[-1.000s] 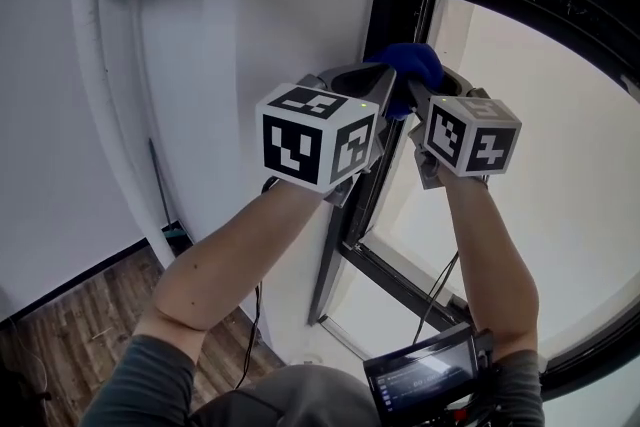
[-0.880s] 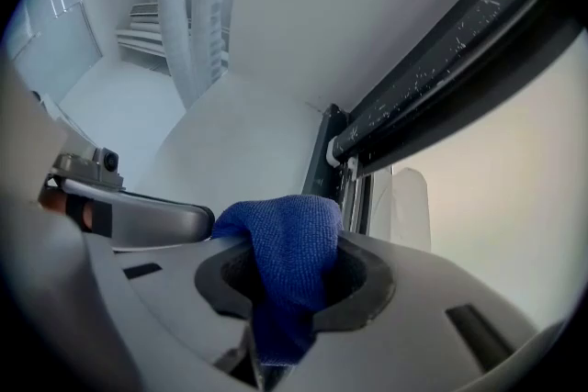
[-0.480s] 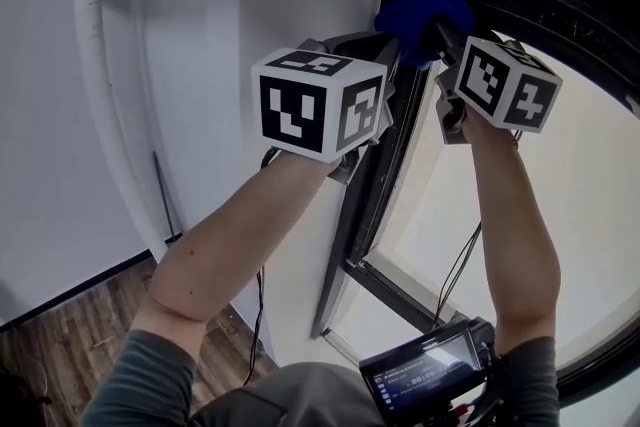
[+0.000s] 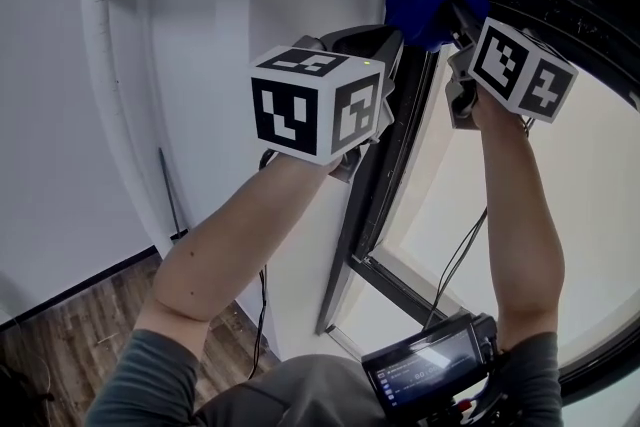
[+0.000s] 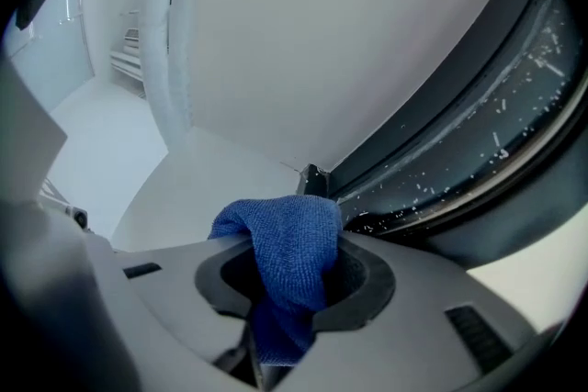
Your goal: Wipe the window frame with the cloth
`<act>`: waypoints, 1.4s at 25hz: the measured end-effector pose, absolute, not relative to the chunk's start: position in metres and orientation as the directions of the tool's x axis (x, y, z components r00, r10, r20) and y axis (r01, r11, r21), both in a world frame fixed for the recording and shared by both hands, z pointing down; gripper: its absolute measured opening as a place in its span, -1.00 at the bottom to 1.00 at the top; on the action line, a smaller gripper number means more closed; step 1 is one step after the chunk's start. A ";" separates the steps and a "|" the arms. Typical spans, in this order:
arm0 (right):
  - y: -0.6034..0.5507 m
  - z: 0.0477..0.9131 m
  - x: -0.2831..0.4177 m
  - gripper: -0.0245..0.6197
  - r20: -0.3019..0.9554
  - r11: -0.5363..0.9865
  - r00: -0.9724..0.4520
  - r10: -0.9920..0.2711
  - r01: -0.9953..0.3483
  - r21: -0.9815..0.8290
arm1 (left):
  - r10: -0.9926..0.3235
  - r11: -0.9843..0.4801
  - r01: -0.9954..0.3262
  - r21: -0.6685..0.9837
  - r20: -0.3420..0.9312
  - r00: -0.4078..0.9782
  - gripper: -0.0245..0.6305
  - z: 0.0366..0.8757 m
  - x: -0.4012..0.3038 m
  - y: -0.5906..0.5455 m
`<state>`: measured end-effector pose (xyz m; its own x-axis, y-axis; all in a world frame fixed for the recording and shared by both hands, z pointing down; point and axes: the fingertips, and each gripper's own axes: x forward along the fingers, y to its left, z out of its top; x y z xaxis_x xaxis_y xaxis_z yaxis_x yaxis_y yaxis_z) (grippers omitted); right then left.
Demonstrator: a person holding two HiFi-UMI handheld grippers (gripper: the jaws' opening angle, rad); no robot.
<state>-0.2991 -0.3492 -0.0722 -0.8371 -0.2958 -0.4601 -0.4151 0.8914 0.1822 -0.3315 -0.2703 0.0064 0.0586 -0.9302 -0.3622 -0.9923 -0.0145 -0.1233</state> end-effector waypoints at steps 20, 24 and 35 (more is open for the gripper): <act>-0.342 0.081 -0.152 -0.56 -0.330 0.829 -0.817 -0.473 -0.540 0.147 | -0.940 -0.134 -0.980 -0.148 -0.293 0.173 -0.90 0.125 -0.239 -0.283; -0.344 0.115 -0.087 -0.56 -0.292 0.758 -0.756 -0.585 -0.638 0.133 | -0.930 -0.217 -0.966 -0.138 -0.270 0.247 -0.90 0.154 -0.191 -0.293; -0.350 0.186 0.015 -0.56 -0.243 0.603 -0.607 -0.757 -0.792 0.101 | -0.884 -0.379 -0.915 -0.140 -0.237 0.402 -0.90 0.222 -0.125 -0.312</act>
<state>0.0152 -0.3500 0.1860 -0.6072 -0.7566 -0.2426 -0.7915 0.6028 0.1009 -0.1247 -0.3119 0.2225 0.4022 -0.8843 -0.2371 -0.9150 -0.3787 -0.1396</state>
